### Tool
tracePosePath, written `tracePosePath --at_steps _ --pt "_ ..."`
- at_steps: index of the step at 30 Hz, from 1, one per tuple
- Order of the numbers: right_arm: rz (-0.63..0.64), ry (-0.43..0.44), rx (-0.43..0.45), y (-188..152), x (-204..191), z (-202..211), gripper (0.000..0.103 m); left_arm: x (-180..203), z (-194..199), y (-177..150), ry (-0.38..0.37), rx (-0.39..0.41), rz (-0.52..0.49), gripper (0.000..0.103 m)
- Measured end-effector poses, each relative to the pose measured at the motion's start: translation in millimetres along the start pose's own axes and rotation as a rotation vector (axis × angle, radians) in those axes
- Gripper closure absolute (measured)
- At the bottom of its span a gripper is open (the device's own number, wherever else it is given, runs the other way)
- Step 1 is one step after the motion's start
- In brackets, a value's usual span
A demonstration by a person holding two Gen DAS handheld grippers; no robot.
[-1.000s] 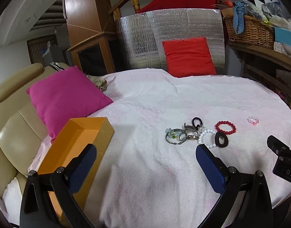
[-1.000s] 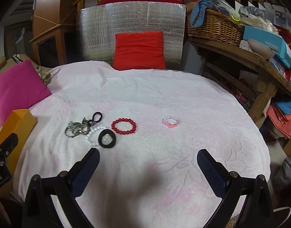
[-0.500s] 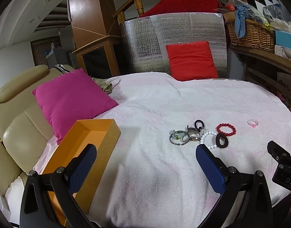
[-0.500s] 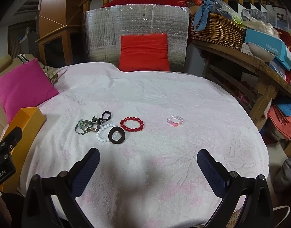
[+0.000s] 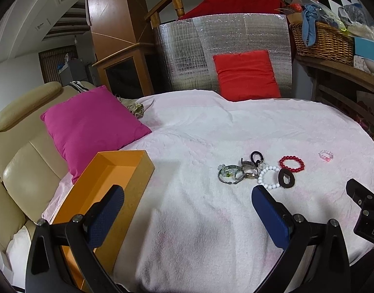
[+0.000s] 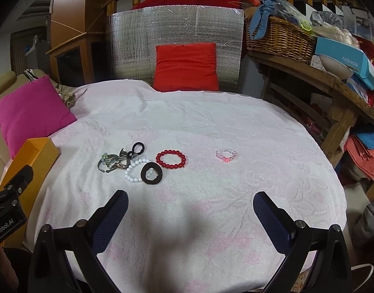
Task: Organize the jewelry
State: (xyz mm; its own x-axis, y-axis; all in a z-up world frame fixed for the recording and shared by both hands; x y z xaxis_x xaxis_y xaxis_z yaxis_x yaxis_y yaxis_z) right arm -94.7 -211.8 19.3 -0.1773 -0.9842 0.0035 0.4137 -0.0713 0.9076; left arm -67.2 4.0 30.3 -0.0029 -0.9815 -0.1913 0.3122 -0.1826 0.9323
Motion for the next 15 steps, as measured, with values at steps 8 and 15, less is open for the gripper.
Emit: tracePosePath --at_steps 8,15 --pt "-0.005 -0.001 0.000 0.8 0.1 -0.7 0.000 -0.5 -2.2 -2.0 0.000 -0.002 0.002 0.000" --pt "-0.004 0.001 -0.005 -0.8 -1.3 -4.1 0.000 -2.4 -9.7 -8.1 0.005 -0.014 0.003 0.000"
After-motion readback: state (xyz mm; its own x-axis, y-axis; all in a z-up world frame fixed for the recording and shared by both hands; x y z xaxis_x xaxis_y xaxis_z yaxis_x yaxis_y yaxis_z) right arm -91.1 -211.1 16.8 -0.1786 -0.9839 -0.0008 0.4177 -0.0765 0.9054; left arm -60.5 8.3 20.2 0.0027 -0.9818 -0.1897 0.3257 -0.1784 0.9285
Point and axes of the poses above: each gripper's, at about its wrist camera, not at the fingertips, and z roughly against the way its jaws point, x to its right, y to its top, the point moved 4 cm from there along -z, roughly the way its jaws point, and after that the axes turned 14 degrees about x, right-handed, at the moved point
